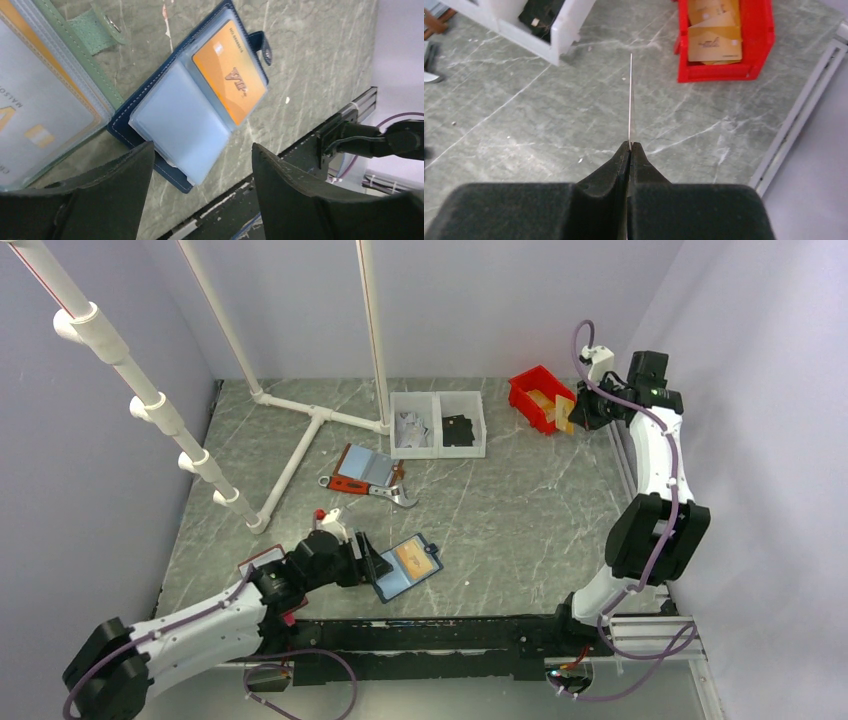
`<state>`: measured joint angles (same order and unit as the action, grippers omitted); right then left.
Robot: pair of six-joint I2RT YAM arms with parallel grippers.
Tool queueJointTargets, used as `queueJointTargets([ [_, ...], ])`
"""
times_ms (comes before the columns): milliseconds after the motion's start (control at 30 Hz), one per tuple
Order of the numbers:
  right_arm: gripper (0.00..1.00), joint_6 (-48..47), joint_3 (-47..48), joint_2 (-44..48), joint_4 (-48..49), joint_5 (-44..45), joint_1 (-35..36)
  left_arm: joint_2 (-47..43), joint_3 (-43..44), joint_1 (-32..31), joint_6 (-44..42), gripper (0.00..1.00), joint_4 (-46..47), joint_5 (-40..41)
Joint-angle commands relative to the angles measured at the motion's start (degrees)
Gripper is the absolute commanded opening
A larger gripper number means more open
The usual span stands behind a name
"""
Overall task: Take the credit cards out of the card holder
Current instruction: Place the credit card in the storage box.
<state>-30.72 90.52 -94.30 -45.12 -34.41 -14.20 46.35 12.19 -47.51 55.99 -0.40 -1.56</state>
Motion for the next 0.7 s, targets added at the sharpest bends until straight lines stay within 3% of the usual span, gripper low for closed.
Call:
queueJointTargets([
  [0, 0.0, 1.4, 6.0, -3.1, 2.3, 3.2, -0.7, -6.5, 4.2, 0.3, -2.3, 0.79, -10.4, 1.4],
  [200, 0.0, 1.7, 11.5, -8.1, 1.5, 4.8, -0.9, -12.9, 7.3, 0.4, -5.1, 0.94, -18.8, 5.5],
  [400, 0.0, 1.2, 17.2, -13.1, -0.1, 6.7, -1.1, -13.5, 10.8, 0.4, -7.9, 0.98, -22.8, 8.0],
  [667, 0.0, 0.7, 24.9, -19.4, -2.8, 8.1, -1.1, -12.5, 11.9, 0.5, -11.4, 0.99, -21.0, 9.6],
])
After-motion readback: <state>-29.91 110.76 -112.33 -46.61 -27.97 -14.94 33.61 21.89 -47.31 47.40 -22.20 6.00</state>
